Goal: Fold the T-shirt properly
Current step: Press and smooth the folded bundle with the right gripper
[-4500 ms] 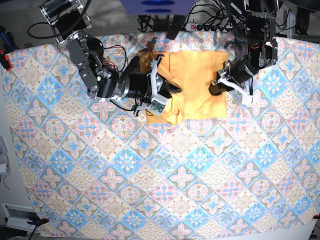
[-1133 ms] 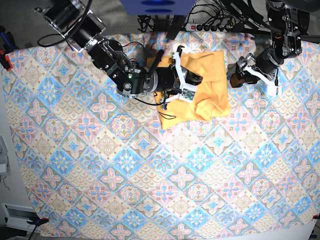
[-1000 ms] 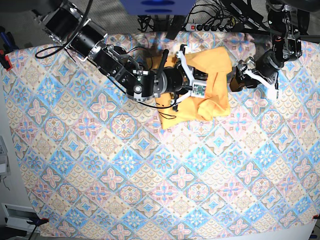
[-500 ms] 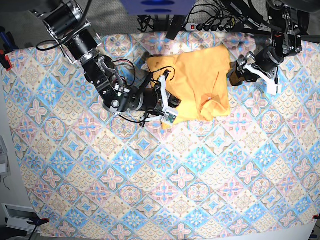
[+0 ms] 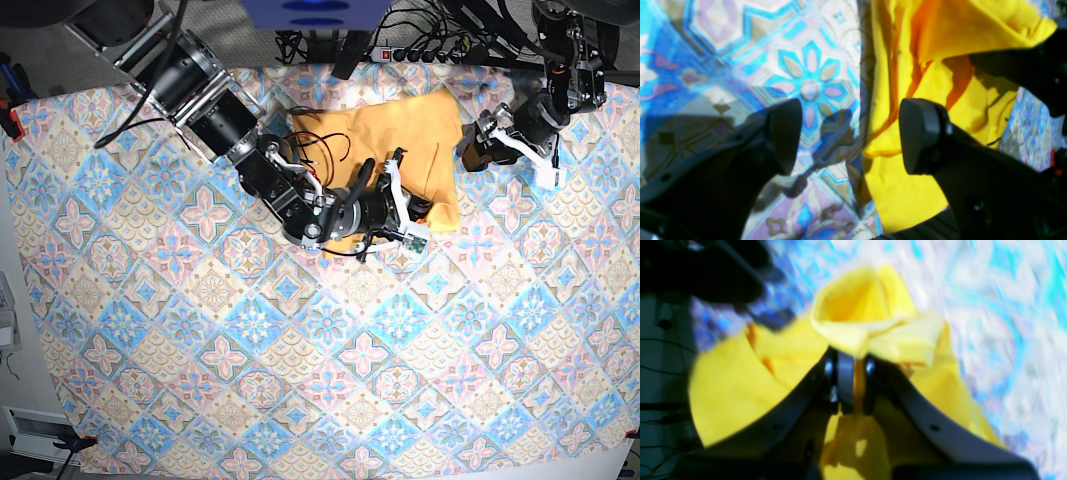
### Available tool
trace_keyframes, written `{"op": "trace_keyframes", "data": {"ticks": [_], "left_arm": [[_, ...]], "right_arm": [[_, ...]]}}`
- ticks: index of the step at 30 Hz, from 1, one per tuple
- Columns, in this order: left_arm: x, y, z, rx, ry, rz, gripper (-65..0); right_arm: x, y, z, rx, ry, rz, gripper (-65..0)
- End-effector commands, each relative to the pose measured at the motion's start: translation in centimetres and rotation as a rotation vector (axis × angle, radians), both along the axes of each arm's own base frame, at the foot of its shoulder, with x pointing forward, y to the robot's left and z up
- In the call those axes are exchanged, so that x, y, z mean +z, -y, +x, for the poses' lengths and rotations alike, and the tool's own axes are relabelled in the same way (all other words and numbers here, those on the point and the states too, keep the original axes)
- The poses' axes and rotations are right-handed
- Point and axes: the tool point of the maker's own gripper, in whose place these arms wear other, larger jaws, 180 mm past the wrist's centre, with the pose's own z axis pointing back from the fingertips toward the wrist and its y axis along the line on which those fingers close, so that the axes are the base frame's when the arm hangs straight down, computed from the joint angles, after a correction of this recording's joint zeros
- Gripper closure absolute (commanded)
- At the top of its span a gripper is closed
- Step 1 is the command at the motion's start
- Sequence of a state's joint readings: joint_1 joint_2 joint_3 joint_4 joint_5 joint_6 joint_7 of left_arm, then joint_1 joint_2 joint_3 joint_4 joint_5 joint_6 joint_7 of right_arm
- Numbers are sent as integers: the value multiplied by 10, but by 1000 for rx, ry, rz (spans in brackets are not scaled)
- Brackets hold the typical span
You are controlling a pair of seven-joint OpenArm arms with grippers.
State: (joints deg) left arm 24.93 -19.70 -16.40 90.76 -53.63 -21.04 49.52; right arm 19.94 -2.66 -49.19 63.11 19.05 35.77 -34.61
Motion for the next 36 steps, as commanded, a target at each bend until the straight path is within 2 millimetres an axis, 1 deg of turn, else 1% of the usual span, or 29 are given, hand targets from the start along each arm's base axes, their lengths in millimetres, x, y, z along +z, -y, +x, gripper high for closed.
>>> {"op": "trace_keyframes", "data": {"ticks": [1,2,4,5,8,11,15,20,22,24,26,28,31,33,34,35,36], "left_arm": [[9,-2,6,-5,37,3,-438],[9,-2,6,-5,37,3,-438],[8,-1,5,-5,35,2,-438],[8,-1,5,-7,34,1,-438],[8,1,5,-9,33,-1,-438],[6,6,4,4,34,-19,-438],[6,7,4,7,34,-26,-438],[7,8,5,7,36,-27,-442],[7,8,4,7,35,-28,-443],[6,8,4,8,34,-28,-444],[6,8,4,8,34,-28,-444],[5,12,3,16,34,-43,-444],[5,14,4,21,36,-49,-439],[4,10,-1,37,29,-46,-439],[3,6,-5,60,24,-48,-439],[5,6,-5,94,36,-66,-439],[10,1,-4,129,58,-71,-439]], "right_arm": [[22,-14,14,3,37,57,-38],[26,-18,17,5,43,65,-38],[36,-31,19,14,54,98,-38],[39,-34,22,12,60,108,-38],[42,-32,37,-17,67,132,-38],[39,-28,49,-40,68,137,-38],[40,-33,46,-39,62,150,-38],[31,-31,47,-57,39,150,-38],[30,-40,44,-65,18,178,-38],[16,-35,42,-82,-10,165,-38],[8,-31,43,-102,-25,169,-38],[2,-28,43,-118,-40,172,-38],[0,-27,43,-123,-46,165,-38],[5,-29,44,-121,-41,172,-38],[15,-33,46,-114,-19,196,-38],[24,-29,53,-122,5,213,-38],[31,-20,60,-136,31,226,-38]]}}
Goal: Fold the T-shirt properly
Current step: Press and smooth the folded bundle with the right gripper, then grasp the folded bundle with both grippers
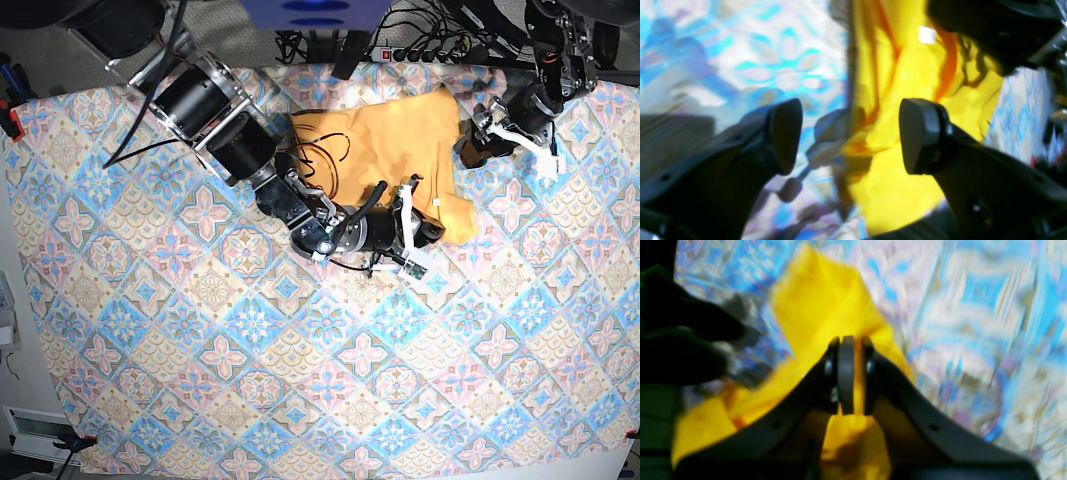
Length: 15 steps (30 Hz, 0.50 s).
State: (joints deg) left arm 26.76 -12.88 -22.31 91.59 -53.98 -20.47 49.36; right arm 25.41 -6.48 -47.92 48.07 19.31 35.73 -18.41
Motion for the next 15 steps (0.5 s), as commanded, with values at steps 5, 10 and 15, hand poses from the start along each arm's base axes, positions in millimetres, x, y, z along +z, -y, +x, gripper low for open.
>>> {"op": "trace_keyframes", "data": {"ticks": [5,10,15], "left_arm": [[42,10,6,-25,137,-40,-439],[41,33,0,-101,134,-62,-439],[21,79,-16,-262,66,-46,-438]], "right_arm": [[53,16,42,-104,86,93,-38],[41,55,63,-180,93,21,-38],[-11,89,52,-160,103,-174,-38]]}}
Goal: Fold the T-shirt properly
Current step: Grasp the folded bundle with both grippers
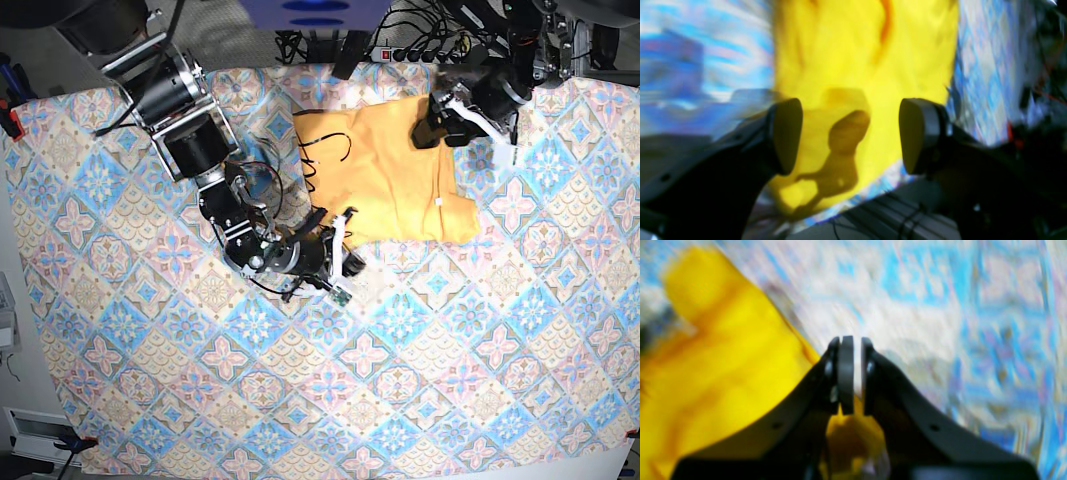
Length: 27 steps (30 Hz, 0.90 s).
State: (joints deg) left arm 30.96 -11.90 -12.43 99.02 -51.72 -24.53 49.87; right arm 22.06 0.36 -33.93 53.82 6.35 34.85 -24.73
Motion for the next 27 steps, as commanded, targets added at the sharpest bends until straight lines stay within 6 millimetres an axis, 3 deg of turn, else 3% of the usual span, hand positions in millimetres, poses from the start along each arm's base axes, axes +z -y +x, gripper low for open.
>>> {"op": "trace_keyframes", "data": {"ticks": [1,4,6,16,19,23,27], "left_arm": [[6,6,3,-30,30,5,-438],[-2,26,-5,-111,8,29,-438],[-8,33,-10,-149,-3,48,-438],[-19,47,-17,-254,-14,125,-431],[-19,49,-18,-259,-16,122,-342],[-22,48,-20,-257,-24,124,-156],[-45,36,-24,-242,-88,152,-38]], "right_arm": [[14,-14,5,20,28,42,-38],[-5,-1,-4,31,22,-19,-38],[-7,1,-4,34,29,-29,-38],[-18,9,-2,27,0,-59,-38],[-20,10,-2,22,-7,-58,-38],[-19,11,-1,20,-1,-52,-38],[-23,13,-4,21,-10,-59,-38]]}}
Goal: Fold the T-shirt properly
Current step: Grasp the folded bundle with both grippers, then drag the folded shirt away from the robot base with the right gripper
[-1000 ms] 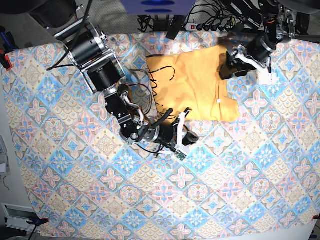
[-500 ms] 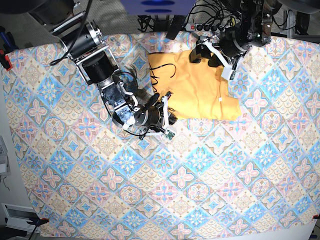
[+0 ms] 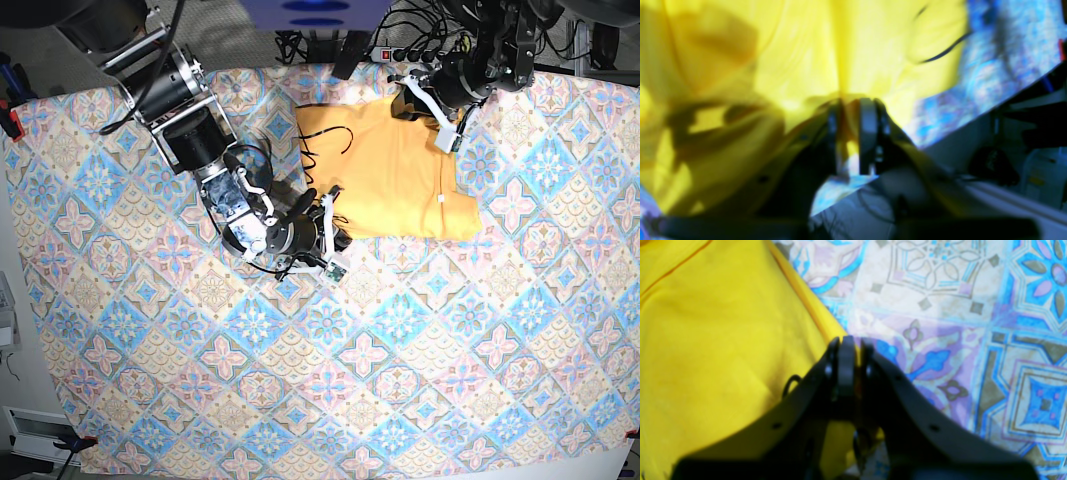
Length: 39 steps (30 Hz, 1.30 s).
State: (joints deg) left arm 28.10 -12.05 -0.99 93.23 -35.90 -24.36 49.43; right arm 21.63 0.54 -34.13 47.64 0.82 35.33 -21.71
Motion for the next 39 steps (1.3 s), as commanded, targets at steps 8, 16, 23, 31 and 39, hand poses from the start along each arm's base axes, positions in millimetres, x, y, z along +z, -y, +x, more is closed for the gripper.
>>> {"op": "trace_keyframes", "data": {"ticks": [8,16,23,31,39], "left_arm": [[-1,-25,32,60,49,35,-28],[-7,-42,81,115,78,45,-28],[10,-42,134,123,159,35,-28],[13,-36,192,136,204,8,-28],[44,0,221,57,326,-36,-24]], "right_arm": [[-17,25,-20,-15,-32,-20,-37],[-12,62,-39,10,10,-104,-36],[-13,91,-65,33,14,-169,-36],[-10,103,-100,70,19,-177,-36],[17,94,-109,101,88,-134,-35]]}}
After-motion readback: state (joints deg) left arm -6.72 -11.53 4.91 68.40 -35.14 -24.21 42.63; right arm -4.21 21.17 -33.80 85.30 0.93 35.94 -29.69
